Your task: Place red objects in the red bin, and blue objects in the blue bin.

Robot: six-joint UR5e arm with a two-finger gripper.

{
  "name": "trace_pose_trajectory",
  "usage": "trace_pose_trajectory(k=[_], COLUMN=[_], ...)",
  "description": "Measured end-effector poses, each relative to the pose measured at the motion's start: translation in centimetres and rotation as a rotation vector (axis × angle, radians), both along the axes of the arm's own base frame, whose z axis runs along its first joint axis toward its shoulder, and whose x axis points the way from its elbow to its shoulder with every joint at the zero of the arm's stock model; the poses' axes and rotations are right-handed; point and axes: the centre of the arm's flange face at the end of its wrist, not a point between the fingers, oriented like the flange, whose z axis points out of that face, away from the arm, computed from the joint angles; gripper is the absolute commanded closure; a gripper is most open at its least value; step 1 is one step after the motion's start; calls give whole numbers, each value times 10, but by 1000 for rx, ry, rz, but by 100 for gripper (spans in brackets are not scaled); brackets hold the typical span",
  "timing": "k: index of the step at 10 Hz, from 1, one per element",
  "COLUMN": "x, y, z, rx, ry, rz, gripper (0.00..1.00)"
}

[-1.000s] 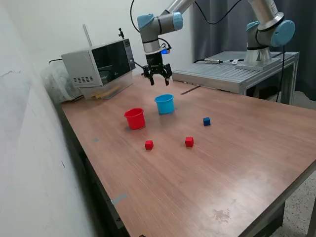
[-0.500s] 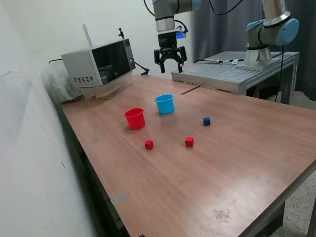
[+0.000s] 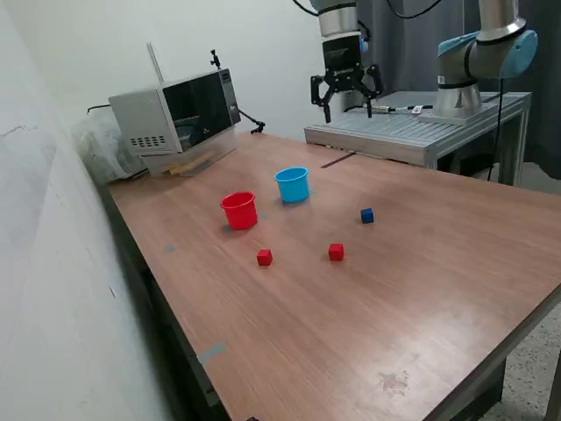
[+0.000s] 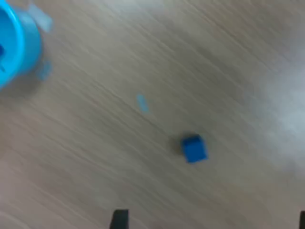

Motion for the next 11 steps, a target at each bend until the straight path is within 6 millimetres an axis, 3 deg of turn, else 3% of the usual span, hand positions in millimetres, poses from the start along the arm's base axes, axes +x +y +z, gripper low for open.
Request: trace_pose_trajectory(k=[1,3,6,8,11], x=[3,-3,-36,-49,-48], y=[-19,-41,-47,-43,-45], z=[-7,-46,-116,-141,-158], rx=[4,6,6,5,8], ry=[-9,-65,-134,-153,-162], rz=[77,164,214,221,229], gripper=[0,0,0,0,0])
